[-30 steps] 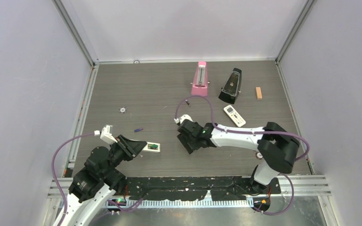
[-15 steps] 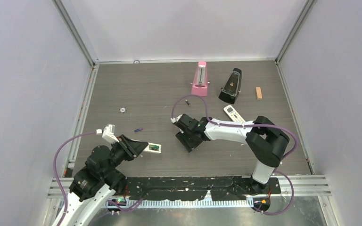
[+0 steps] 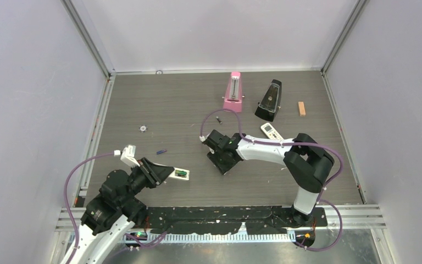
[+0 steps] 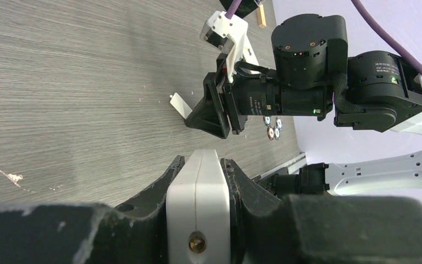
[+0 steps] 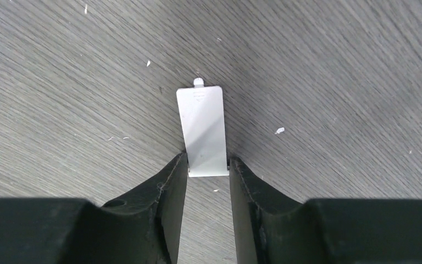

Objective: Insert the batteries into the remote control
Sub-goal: Pick up the battery cover at the center of the board, then load the battery cover into the remote control.

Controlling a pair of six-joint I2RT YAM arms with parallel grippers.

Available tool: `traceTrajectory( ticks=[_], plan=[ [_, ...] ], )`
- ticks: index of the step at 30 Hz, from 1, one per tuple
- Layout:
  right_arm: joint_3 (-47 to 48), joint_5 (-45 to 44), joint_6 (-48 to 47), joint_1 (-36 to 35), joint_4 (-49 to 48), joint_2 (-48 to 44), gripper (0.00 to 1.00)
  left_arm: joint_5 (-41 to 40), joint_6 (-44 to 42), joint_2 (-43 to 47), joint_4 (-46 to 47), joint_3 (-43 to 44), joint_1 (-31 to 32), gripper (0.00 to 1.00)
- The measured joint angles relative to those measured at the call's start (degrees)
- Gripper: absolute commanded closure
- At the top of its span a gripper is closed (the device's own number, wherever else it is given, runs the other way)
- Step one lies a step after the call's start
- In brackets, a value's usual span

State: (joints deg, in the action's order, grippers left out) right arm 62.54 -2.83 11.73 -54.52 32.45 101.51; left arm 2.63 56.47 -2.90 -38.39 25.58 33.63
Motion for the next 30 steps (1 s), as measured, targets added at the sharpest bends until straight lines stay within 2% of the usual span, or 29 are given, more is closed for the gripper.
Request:
traceTrajectory(
  ticks=[6,15,25,30],
  plan=[
    [0.3,-0.2,0.2,-0.3,0.5,0.2,0.72,0.0,0.0,0.0,0.0,0.0,0.0,1.00],
    [-2.1,-1.6,0.7,-1.0,-0.4,-2.3,0.73,1.7,-1.1,-0.2,1.8,-0.2,0.0,1.00],
    [-5.2,1.7,-2.3,-2.9,0.0,-15.8,0.72,7.2,-3.3,-5.4,7.2,-2.6,0.0,1.00],
    [-5.2,3.2,-6.3,-9.5,-0.1,-22.6,0.73,10.5,-4.8,-9.6,10.2,-2.8,0.0,1.00]
  ],
)
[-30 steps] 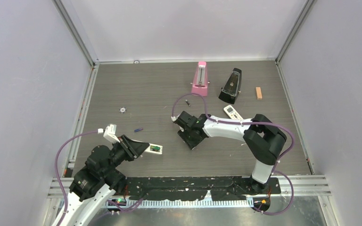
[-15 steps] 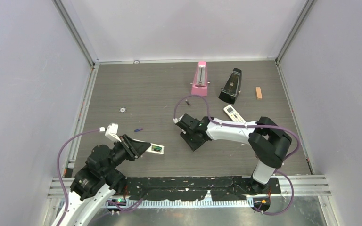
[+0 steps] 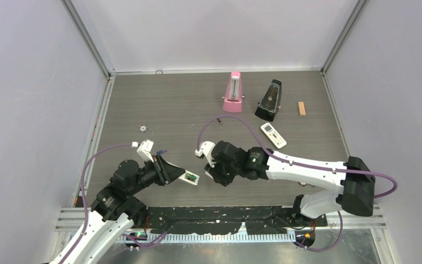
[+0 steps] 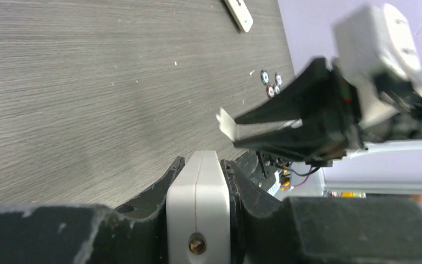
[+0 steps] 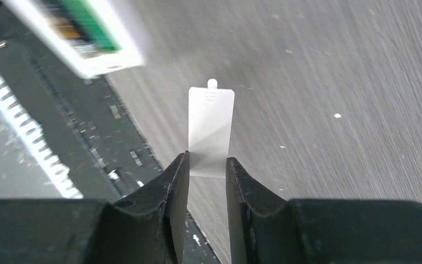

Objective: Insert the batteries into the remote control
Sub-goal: Load the battery cover into the remote control.

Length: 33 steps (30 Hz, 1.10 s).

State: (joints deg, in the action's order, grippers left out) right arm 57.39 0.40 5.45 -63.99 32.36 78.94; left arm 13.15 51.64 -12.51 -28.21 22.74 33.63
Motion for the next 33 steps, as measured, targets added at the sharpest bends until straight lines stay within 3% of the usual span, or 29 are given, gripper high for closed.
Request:
traceTrajectory(
  ticks=[9,19,33],
  plan=[
    [3.2,-2.4,-3.4,-8.0,3.8,-2.4,0.72,3.3,-3.0,-3.3,2.8,-0.1,0.0,1.00],
    [8.1,-4.7,-3.6,-10.8,5.5,-2.0,0.72,6.3,-4.1,-5.6,5.4,-1.0,0.0,1.00],
    [13.2,-5.8,-3.7,-13.1,5.5,5.6,0.72,7.5,-4.0,-6.6,5.6,-1.0,0.0,1.00]
  ],
)
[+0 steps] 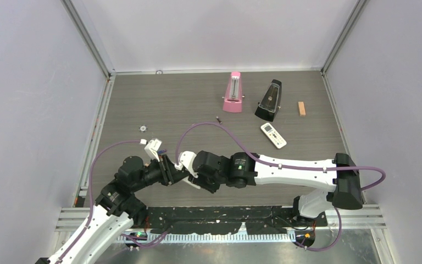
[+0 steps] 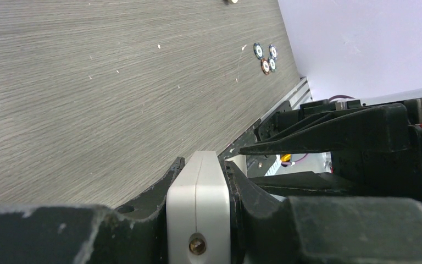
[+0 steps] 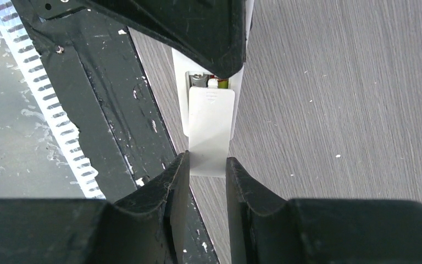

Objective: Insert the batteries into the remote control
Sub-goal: Load the battery cover into the remote control.

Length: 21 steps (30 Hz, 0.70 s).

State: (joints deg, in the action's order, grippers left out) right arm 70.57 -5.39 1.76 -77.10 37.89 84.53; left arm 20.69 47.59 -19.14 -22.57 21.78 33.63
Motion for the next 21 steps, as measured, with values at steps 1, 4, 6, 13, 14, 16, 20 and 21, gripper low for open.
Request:
traceTrajectory(
  ticks=[1,4,6,13,14,16,20,21],
  plan=[
    [0.2,-0.1,0.0,0.0,0.0,0.1,0.72,0.0,0.0,0.0,0.0,0.0,0.0,1.00],
    [0.6,-0.1,0.0,0.0,-0.1,0.3,0.72,0.2,0.0,0.0,-0.1,0.0,0.0,1.00],
    [0.6,-0.2,0.0,0.0,-0.1,0.3,0.72,0.2,-0.1,0.0,-0.2,0.0,0.0,1.00],
    [1.1,-0.3,0.0,-0.2,-0.1,1.2,0.72,0.2,-0.1,0.1,-0.4,0.0,0.0,1.00],
    [1.2,-0.3,0.0,-0.2,-0.1,1.3,0.72,0.1,-0.1,0.2,-0.4,0.0,0.0,1.00],
    [1.2,-0.6,0.0,-0.4,-0.1,1.4,0.72,0.1,-0.1,0.2,-0.4,0.1,0.0,1.00],
    [1.2,-0.8,0.0,-0.7,-0.1,1.5,0.72,0.1,0.0,0.3,-1.0,0.4,0.0,1.00],
    [1.2,-0.9,0.0,-0.7,-0.1,1.5,0.72,0.1,0.0,0.3,-1.0,0.5,0.0,1.00]
  ],
)
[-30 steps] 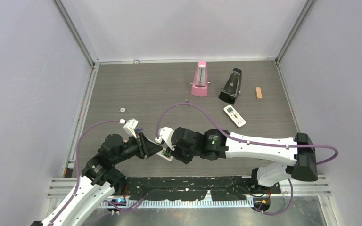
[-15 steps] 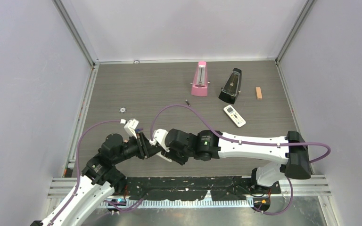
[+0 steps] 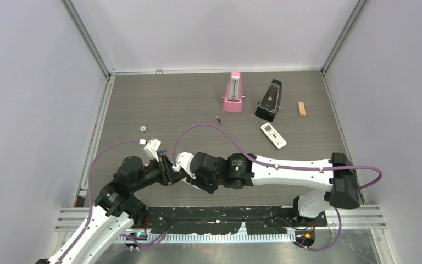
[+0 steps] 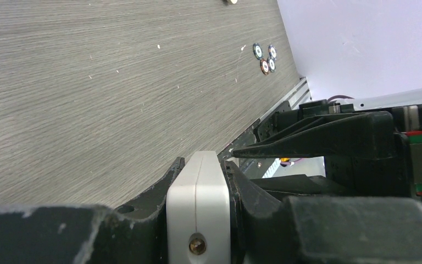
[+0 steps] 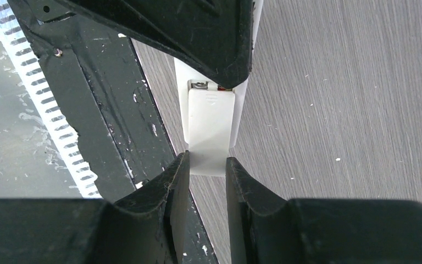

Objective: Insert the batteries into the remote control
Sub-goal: Load the battery cover into the remote control.

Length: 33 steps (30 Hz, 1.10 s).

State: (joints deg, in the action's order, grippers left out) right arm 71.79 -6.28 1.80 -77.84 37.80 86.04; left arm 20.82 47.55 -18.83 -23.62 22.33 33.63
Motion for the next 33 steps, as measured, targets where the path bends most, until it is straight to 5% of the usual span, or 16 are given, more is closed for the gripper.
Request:
traceTrajectory(
  ticks=[33],
  plan=[
    [1.7,-2.6,1.9,-0.3,0.0,2.1,0.72,0.4,2.6,0.7,0.2,0.2,0.0,1.00]
  ],
)
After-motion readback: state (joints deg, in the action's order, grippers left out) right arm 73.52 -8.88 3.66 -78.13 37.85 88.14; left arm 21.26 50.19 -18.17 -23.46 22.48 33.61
